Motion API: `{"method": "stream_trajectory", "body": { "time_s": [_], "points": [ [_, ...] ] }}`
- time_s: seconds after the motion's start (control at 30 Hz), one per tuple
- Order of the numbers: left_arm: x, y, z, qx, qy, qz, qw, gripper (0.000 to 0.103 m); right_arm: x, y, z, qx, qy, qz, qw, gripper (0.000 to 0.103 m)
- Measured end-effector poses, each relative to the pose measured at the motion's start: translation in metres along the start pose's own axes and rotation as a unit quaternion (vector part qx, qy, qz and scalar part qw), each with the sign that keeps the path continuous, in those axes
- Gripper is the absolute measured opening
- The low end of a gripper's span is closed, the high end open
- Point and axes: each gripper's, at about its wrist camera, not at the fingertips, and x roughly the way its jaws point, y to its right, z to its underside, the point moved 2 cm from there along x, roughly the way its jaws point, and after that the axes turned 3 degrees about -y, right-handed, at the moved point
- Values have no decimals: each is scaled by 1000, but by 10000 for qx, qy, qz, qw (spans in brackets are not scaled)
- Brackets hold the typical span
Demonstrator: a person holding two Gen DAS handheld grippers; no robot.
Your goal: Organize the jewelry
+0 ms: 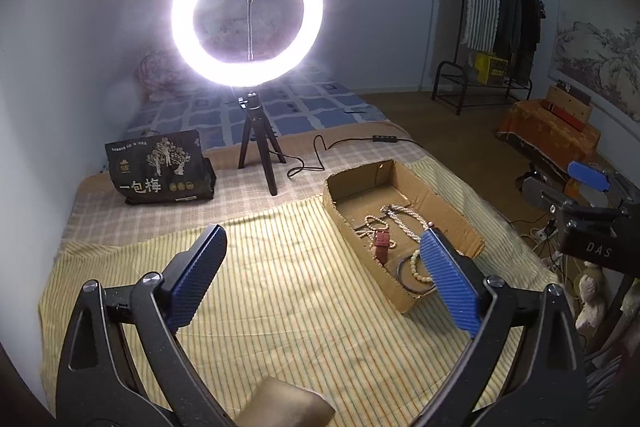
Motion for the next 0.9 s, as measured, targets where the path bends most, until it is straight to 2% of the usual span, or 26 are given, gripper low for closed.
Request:
{"method": "stream_trajectory", "body": {
  "time_s": [0.3, 0.5, 0.9],
  "points": [
    [-2, 2, 4, 86, 15, -117, 9999, 100, 2, -2, 0, -45, 61, 86, 9999, 103],
    [-1, 0, 8, 105, -37, -386, 9992, 103, 0, -3, 0, -74, 130, 121, 9998, 103],
    [-1, -2, 7, 148, -48, -373, 9992, 103, 2, -6, 2, -171, 95, 113, 9997, 103]
  ]
}}
